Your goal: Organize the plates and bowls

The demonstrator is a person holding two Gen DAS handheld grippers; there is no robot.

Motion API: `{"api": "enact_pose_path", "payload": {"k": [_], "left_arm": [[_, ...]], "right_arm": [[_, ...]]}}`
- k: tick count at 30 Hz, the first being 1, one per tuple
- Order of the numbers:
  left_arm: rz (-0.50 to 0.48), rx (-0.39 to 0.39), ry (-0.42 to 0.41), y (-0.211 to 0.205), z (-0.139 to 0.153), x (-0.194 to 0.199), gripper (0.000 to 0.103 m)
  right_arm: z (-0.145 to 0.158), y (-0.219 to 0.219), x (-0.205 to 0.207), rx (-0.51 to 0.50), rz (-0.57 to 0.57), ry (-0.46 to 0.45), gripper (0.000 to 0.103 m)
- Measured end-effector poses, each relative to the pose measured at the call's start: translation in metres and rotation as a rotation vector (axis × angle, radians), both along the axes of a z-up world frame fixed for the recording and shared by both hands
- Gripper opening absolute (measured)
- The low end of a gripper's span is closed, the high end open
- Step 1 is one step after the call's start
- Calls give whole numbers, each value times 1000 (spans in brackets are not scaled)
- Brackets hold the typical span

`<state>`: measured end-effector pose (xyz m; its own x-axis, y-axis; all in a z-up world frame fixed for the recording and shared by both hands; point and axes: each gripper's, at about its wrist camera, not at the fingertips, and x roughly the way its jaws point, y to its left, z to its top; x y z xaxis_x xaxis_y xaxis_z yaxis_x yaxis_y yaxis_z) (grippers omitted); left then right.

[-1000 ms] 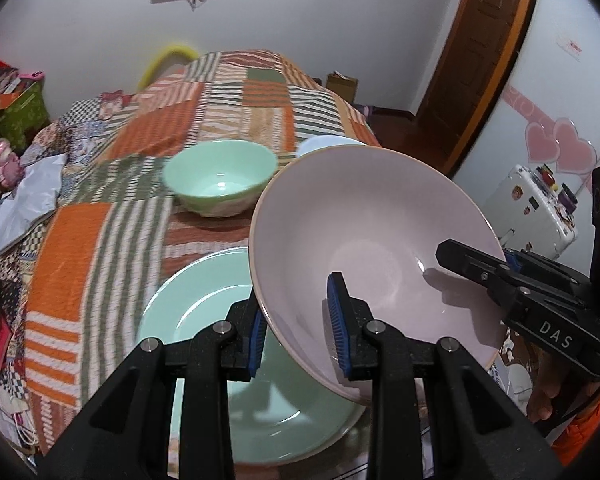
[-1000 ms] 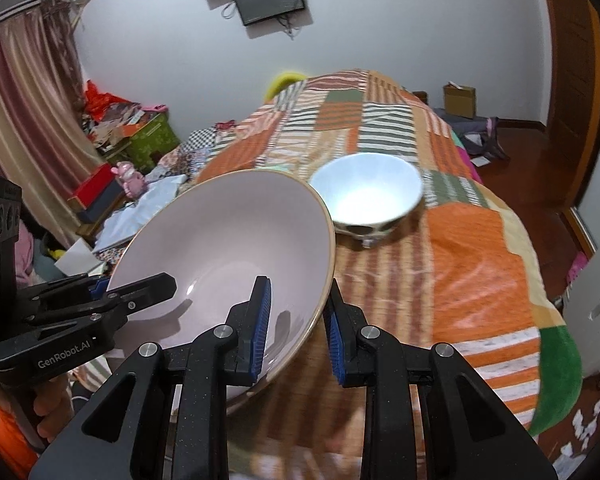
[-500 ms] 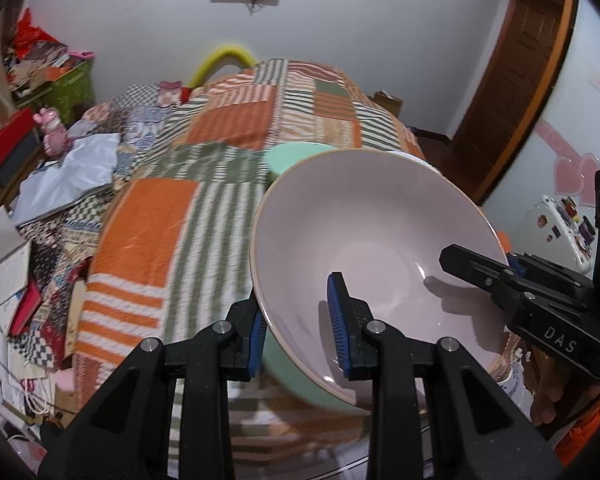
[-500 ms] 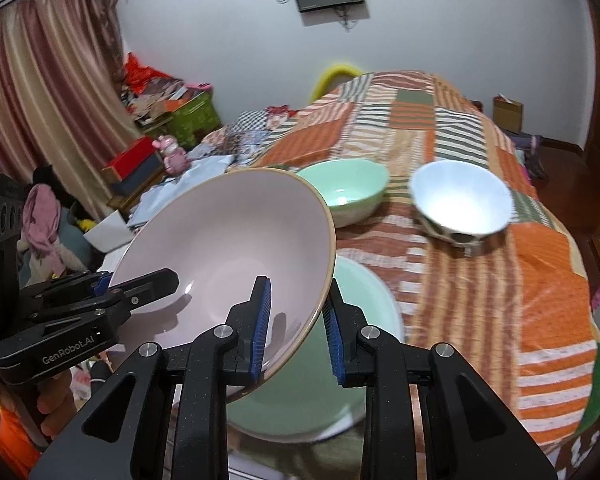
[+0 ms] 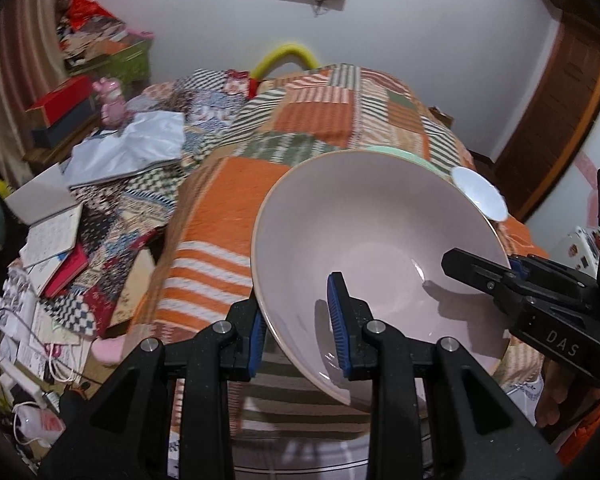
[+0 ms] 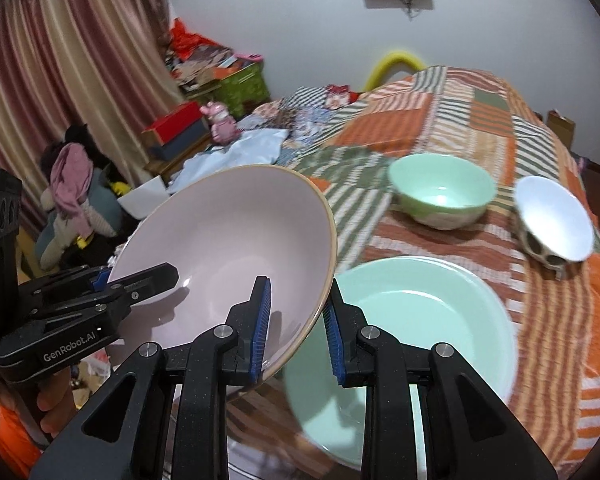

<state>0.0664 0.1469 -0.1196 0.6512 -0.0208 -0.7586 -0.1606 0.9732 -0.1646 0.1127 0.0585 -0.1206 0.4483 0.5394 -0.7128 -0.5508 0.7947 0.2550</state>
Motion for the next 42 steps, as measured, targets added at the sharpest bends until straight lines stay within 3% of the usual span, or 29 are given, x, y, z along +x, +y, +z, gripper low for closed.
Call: {"api": "enact_pose_path", "payload": {"k": [23, 38, 42], "left_arm": [[67, -90, 161, 56, -84, 31, 29], [62, -78, 166, 63, -91, 32, 29], [62, -40, 145, 61, -82, 27, 29]], "right_arm": [[-63, 55, 36, -130, 64, 159, 24], [-65, 59, 34, -159, 85, 146, 24], [-58, 53, 34, -157, 74, 125, 25]]}}
